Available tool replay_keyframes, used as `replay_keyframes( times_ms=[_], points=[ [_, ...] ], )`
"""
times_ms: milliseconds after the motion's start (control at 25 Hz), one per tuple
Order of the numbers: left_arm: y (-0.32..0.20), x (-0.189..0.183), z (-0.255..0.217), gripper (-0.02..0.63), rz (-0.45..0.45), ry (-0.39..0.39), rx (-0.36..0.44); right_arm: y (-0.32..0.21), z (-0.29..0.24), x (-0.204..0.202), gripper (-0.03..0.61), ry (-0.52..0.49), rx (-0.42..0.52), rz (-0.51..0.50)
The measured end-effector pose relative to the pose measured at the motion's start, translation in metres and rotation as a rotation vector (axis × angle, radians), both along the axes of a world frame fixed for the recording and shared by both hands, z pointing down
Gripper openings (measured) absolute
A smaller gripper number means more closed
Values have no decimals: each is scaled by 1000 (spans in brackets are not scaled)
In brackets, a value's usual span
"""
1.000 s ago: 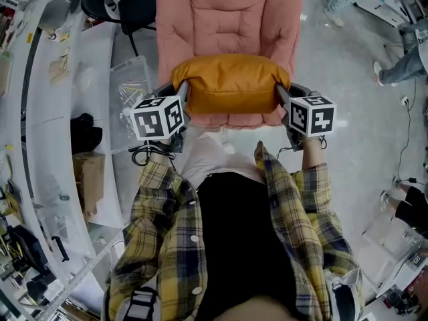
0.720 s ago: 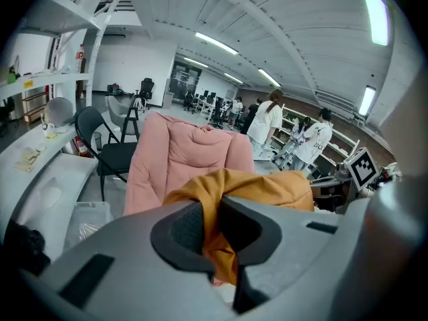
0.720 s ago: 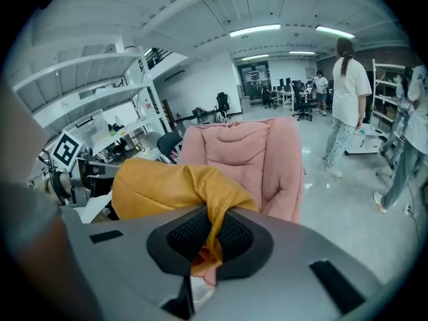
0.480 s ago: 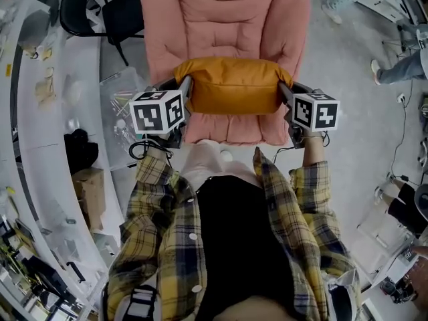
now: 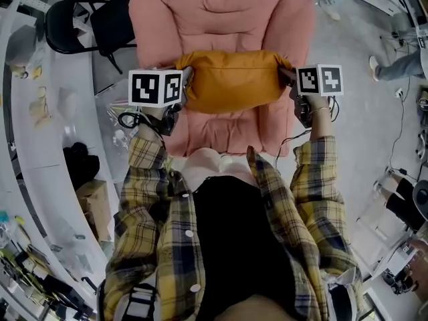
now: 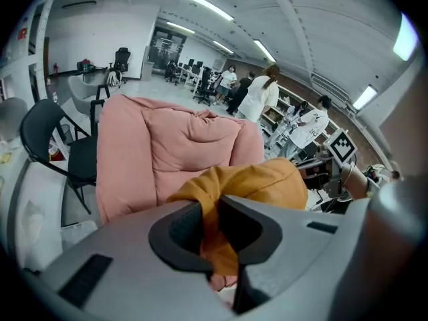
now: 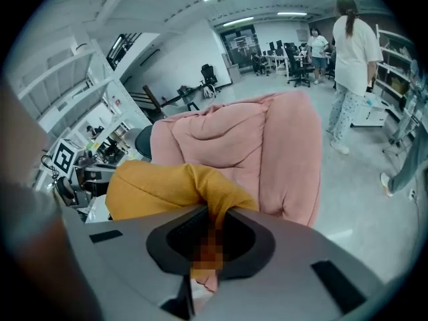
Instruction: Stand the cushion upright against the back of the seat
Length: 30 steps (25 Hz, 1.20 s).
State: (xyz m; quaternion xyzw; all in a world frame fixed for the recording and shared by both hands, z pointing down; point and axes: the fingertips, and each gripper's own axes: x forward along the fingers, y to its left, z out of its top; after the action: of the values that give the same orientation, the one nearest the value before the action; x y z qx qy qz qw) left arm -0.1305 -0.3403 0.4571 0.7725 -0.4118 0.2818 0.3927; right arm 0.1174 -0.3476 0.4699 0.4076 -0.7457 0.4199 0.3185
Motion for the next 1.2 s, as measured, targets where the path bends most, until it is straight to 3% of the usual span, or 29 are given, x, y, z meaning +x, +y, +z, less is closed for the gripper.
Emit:
replay_keyframes(
  times_ms=[280, 520, 800, 1040, 1200],
  points=[
    [-58, -13, 19, 51, -39, 14, -73, -60, 13, -13, 32, -15, -24, 4],
    [-89, -16, 30, 56, -68, 29, -83, -90, 25, -14, 32, 16, -6, 12],
    [-109, -23, 32, 80, -77, 110, -108, -109, 28, -10, 39, 15, -21, -3],
    [-116, -28, 37, 122, -77, 38, -109, -117, 33, 1, 83, 102, -14, -6],
    [-125, -34, 40, 144, -86, 5, -93, -127, 34, 6, 121, 94, 3, 31]
  ],
)
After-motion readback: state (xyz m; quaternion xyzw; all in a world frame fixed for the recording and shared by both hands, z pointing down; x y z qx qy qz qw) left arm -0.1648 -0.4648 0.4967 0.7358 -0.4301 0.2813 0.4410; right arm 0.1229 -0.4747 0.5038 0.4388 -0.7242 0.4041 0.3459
